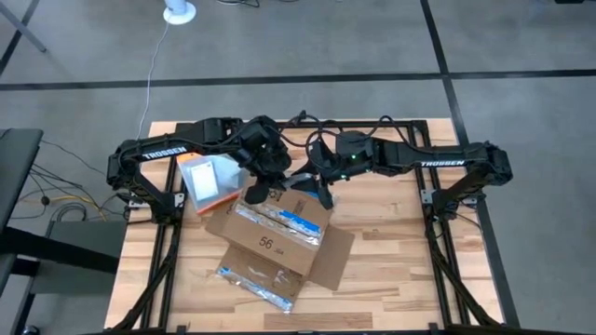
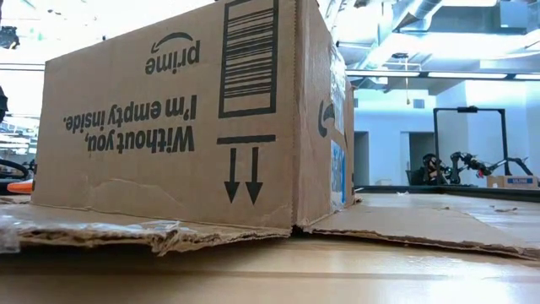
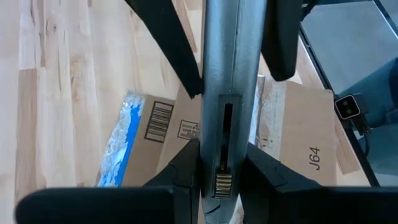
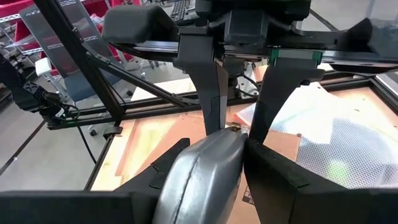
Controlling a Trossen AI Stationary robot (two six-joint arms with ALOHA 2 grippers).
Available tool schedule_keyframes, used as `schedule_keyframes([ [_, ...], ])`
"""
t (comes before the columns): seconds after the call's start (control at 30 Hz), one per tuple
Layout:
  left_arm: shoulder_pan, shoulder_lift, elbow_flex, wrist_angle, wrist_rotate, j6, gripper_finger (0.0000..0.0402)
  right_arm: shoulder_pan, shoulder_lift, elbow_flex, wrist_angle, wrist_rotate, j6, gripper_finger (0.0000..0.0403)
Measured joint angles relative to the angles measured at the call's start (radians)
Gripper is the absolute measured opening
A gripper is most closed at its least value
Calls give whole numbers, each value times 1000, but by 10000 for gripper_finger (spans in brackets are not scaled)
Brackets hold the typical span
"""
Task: Unpack boxes
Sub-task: Break down the box using the silver cutter until it is completely flat
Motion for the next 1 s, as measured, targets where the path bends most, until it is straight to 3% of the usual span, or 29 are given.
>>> schedule_keyframes([
  [0.37,6,0,0,32,-4,4,56,25,-1,0,-1,31,-67,134],
  [1.0,7,-3,1,28,-34,-1,56,31,1,-2,26,37,-34,133],
])
